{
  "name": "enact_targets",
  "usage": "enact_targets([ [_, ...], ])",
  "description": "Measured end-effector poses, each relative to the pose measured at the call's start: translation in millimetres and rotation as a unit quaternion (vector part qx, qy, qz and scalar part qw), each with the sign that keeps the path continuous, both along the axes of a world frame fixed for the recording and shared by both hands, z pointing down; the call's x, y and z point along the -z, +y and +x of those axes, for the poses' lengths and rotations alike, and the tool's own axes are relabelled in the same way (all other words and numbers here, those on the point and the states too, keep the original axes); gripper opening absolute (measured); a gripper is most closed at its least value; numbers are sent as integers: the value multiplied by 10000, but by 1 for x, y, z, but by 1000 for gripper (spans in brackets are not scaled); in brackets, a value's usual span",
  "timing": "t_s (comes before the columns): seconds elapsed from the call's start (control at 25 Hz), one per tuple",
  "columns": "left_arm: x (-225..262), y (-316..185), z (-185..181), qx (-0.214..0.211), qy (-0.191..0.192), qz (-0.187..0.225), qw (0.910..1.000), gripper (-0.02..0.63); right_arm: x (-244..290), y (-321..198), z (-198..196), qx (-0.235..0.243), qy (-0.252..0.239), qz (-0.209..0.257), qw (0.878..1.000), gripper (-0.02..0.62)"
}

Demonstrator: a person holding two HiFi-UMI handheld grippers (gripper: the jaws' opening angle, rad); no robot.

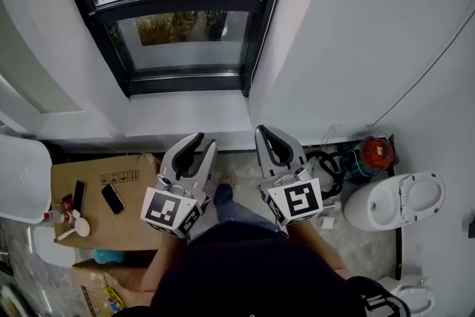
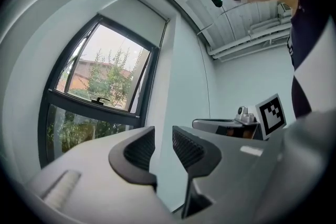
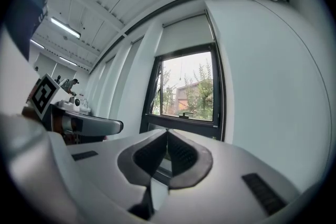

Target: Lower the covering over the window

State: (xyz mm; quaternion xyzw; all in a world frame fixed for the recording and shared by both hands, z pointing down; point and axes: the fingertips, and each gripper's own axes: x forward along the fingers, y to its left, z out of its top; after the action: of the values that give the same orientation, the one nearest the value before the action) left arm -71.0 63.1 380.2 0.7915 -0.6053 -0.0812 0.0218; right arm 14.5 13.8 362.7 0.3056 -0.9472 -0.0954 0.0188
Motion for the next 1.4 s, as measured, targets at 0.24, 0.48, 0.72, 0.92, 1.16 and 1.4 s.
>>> enact_targets([
  [0.24, 2, -81, -26, -147, -118, -137, 9997, 90, 1, -85, -31, -223, -125, 8, 9997, 12],
  [0.48, 23, -173, -36, -455, -1, 48, 9990, 91, 7, -166, -42, -534, -4, 75, 9985, 12],
  [0.72, 29, -257, -30, -800, -84, 298, 9963, 91, 0, -227, -38, -893, -96, 3, 9960, 12],
  [0.92, 17, -296, -21, -1041, -236, 134, 9942, 90, -3, -252, -36, -1093, -126, 45, 9939, 12],
  [1.16, 12, -328, -21, -1118, -293, 92, 9933, 90, 3, -267, -33, -1243, -86, 109, 9921, 12],
  [1.4, 15, -364, -26, -1136, -408, 83, 9927, 91, 10, -269, -33, -1349, -188, 304, 9902, 12],
])
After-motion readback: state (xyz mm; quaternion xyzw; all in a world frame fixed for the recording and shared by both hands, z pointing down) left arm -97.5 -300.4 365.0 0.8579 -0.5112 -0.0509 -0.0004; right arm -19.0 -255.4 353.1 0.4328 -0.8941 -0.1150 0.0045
